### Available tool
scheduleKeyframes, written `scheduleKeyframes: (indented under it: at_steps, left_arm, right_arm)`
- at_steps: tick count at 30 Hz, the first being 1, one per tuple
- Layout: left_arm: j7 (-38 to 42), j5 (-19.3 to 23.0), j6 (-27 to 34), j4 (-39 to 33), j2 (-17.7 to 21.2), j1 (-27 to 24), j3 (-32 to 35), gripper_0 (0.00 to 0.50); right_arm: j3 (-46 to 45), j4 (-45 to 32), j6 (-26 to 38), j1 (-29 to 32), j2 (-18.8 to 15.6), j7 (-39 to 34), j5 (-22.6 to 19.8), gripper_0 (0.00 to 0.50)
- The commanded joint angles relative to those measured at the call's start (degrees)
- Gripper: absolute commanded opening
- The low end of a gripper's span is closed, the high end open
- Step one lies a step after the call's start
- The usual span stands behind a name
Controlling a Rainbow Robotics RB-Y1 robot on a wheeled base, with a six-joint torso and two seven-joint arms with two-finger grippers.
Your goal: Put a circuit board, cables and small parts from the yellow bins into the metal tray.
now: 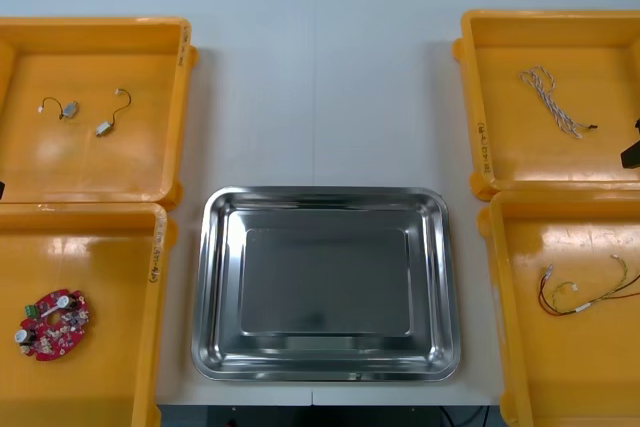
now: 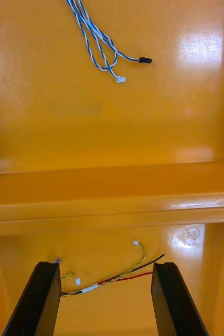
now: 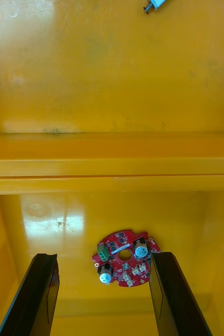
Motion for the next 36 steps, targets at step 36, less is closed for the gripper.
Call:
scheduleKeyframes:
  at_steps: [36]
  left_arm:
    - [-4.82,-0.49,-0.58,-0.79,0.10,0.80,1.92,0.500]
  right_arm:
    - [-1.87,-1.62,0.38,0.33,-1.07,1.54,-0.21,0.500]
